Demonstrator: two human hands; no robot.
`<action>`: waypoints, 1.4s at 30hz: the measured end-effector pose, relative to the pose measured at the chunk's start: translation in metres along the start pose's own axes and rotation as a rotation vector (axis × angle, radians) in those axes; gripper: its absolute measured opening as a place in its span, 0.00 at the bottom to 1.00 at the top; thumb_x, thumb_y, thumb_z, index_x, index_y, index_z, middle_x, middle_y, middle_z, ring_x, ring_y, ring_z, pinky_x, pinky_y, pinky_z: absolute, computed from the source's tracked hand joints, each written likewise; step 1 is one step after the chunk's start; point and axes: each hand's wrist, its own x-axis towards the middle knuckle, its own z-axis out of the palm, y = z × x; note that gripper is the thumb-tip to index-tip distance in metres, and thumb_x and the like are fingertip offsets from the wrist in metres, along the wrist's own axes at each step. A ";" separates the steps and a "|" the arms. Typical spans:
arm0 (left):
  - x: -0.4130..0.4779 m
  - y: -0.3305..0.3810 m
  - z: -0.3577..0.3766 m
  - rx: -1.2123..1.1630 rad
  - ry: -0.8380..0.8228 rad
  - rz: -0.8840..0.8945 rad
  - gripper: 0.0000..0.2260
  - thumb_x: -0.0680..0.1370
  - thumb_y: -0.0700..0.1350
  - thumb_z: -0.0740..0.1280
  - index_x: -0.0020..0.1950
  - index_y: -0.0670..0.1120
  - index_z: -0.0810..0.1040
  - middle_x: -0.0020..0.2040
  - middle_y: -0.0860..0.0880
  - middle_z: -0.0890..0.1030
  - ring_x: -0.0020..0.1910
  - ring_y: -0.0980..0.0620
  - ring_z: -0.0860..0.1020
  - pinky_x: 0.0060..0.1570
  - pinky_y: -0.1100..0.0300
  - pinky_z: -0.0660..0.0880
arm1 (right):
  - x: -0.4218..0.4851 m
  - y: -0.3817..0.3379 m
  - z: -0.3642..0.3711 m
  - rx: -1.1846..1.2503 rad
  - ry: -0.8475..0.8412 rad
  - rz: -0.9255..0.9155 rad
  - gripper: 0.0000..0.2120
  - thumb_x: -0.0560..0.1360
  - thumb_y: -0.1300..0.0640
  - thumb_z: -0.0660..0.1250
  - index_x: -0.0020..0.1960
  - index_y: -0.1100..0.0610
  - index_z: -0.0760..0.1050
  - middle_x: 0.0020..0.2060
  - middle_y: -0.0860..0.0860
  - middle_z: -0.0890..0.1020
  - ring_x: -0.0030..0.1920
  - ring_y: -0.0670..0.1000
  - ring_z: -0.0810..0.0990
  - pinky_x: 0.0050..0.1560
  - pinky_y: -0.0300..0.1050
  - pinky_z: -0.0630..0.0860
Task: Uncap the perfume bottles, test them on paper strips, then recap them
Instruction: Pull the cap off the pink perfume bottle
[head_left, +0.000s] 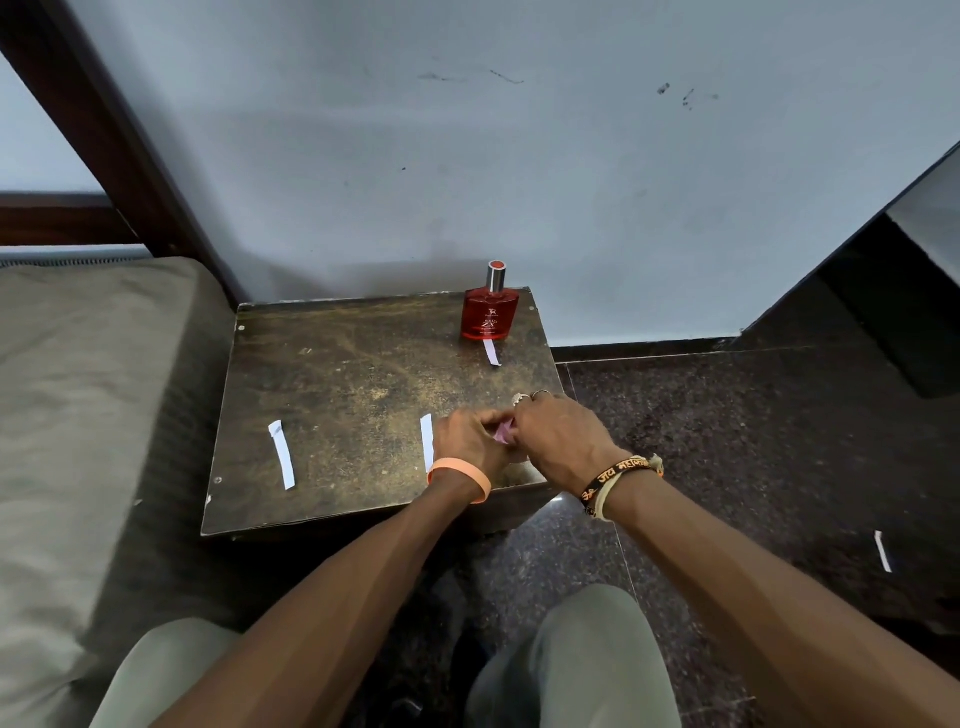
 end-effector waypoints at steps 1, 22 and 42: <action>0.000 0.000 0.000 -0.002 -0.005 -0.001 0.15 0.66 0.39 0.77 0.51 0.47 0.85 0.45 0.48 0.86 0.38 0.60 0.80 0.44 0.71 0.77 | 0.000 -0.001 0.001 0.023 -0.007 -0.010 0.11 0.82 0.58 0.60 0.62 0.59 0.74 0.59 0.57 0.78 0.60 0.57 0.77 0.58 0.49 0.73; 0.003 -0.005 0.004 0.014 0.027 0.005 0.13 0.66 0.40 0.77 0.49 0.48 0.86 0.43 0.50 0.86 0.40 0.58 0.82 0.36 0.79 0.69 | 0.004 -0.001 0.000 0.069 -0.004 0.022 0.11 0.81 0.55 0.63 0.61 0.59 0.73 0.58 0.57 0.78 0.59 0.57 0.78 0.56 0.48 0.74; 0.002 -0.005 0.002 -0.004 -0.001 0.012 0.15 0.65 0.42 0.78 0.51 0.49 0.85 0.44 0.49 0.86 0.41 0.55 0.83 0.46 0.60 0.80 | 0.007 0.004 0.003 0.138 0.005 0.092 0.15 0.81 0.48 0.63 0.58 0.59 0.75 0.53 0.57 0.79 0.55 0.57 0.79 0.52 0.50 0.76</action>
